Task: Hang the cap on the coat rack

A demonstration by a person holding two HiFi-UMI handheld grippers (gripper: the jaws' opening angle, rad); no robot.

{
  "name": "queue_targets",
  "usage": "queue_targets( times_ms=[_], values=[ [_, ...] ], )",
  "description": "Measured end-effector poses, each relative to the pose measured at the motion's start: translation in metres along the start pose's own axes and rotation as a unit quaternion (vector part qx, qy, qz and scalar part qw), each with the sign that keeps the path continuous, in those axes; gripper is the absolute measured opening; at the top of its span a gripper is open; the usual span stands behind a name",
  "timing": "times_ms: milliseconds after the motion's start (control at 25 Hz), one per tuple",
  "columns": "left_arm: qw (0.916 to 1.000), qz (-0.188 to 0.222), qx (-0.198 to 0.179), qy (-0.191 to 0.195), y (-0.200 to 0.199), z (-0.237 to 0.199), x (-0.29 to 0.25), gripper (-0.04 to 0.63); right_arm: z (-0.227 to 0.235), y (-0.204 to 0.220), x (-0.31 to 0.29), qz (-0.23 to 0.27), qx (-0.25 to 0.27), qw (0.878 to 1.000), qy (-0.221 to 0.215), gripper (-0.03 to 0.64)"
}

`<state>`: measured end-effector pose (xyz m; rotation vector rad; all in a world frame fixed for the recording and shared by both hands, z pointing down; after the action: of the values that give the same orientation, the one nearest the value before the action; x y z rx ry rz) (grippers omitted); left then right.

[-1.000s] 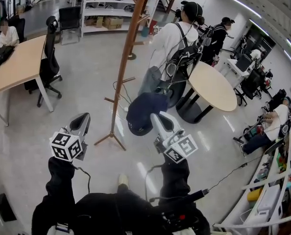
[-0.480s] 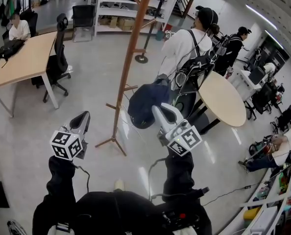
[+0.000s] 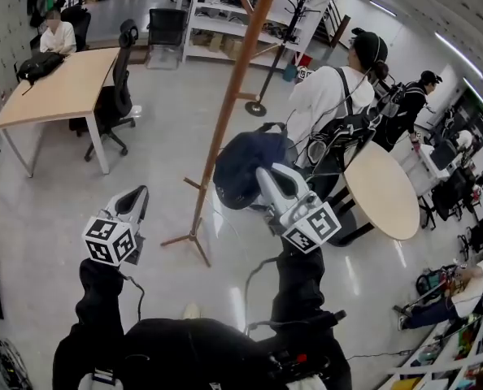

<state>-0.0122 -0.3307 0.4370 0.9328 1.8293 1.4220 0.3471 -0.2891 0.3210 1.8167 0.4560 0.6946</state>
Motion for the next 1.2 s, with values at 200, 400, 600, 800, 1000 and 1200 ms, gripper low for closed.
queue_targets(
  times_ms=[200, 400, 600, 800, 1000, 1200],
  values=[
    [0.9997, 0.004, 0.000, -0.025, -0.002, 0.000, 0.003, 0.003, 0.016, -0.005, -0.012, 0.015, 0.004, 0.999, -0.027, 0.015],
    [0.9989, 0.007, -0.002, -0.045, -0.005, -0.004, 0.002, 0.003, 0.032, -0.008, -0.030, 0.026, 0.010, 0.998, -0.048, 0.015],
    [0.9979, 0.014, -0.002, -0.064, -0.008, -0.005, 0.003, 0.003, 0.041, -0.010, -0.042, 0.038, 0.011, 0.997, -0.069, 0.015],
    [0.9966, 0.021, -0.001, -0.080, -0.009, -0.010, 0.001, 0.003, 0.053, -0.006, -0.052, 0.043, 0.010, 0.996, -0.079, 0.015],
    [0.9958, 0.022, -0.004, -0.089, -0.006, -0.011, -0.003, 0.003, 0.064, 0.005, -0.054, 0.047, -0.001, 0.996, -0.079, 0.015],
    [0.9955, 0.018, -0.005, -0.093, -0.005, -0.012, -0.008, 0.003, 0.072, 0.019, -0.052, 0.048, -0.015, 0.996, -0.072, 0.015]
  ],
)
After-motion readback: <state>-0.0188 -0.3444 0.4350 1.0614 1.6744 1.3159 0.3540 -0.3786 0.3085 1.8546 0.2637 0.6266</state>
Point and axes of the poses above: the fingertips, and each gripper's own axes: x backward along the fingers, z to its right, y out of its underside, the point moved 10 cm from there along x, backward along the fingers, and after that the axes turned 6 degrees about -y, right-handed, at the moved point
